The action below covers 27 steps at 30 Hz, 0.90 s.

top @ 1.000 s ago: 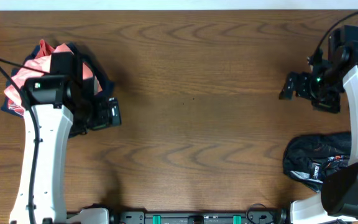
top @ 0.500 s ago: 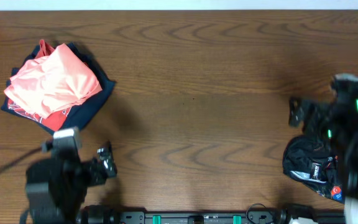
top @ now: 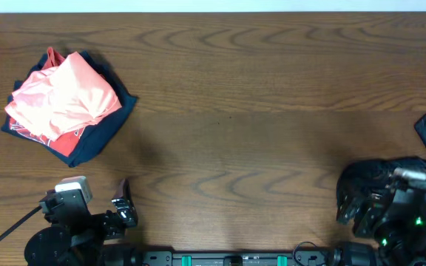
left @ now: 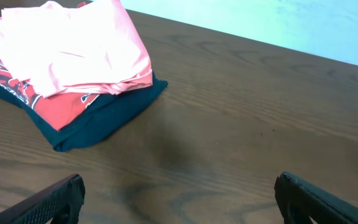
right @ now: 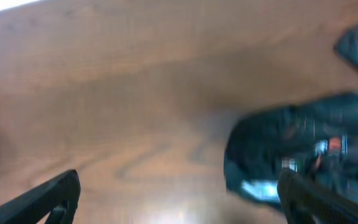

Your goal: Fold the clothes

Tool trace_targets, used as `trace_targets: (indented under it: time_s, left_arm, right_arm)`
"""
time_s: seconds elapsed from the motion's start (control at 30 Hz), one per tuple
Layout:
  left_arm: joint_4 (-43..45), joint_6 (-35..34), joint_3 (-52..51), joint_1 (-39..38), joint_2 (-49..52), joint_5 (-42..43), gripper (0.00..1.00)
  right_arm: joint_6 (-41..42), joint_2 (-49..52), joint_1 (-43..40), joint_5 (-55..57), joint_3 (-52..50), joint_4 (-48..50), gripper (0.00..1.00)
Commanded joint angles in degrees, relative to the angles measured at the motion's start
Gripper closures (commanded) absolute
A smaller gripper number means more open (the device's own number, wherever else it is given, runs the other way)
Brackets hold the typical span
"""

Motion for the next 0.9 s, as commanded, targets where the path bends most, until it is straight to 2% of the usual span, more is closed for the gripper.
trace_targets:
  time_s: [0.0, 0.33, 0.43, 0.53, 0.87]
  left_arm:
    - [0.24, -0.9, -0.42, -0.33, -0.17, -0.09, 0.02]
    - [0.26, -0.9, -0.42, -0.33, -0.17, -0.09, 0.02]
    - [0.26, -0.9, -0.42, -0.33, -0.17, -0.09, 0.02]
    - [0.24, -0.9, -0.42, -0.33, -0.17, -0.09, 0.02]
    - [0.26, -0.9, -0.42, -0.33, -0.17, -0.09, 0.02]
  right_arm:
    - [1.36, -0.17, 0.35, -0.02, -0.37, -1.44, 0.01]
    - [1.18, -0.17, 0.35, 0.2, -0.37, -1.14, 0.01]
    - [0.09, -2.4, 0.31, 0.72, -1.36, 2.62, 0.01]
    - [-2.19, -6.29, 0.37, 0.7, -5.42, 10.47, 0.01]
    - [-9.33, -22.45, 3.8, -1.79, -33.05, 45.38, 0.01]
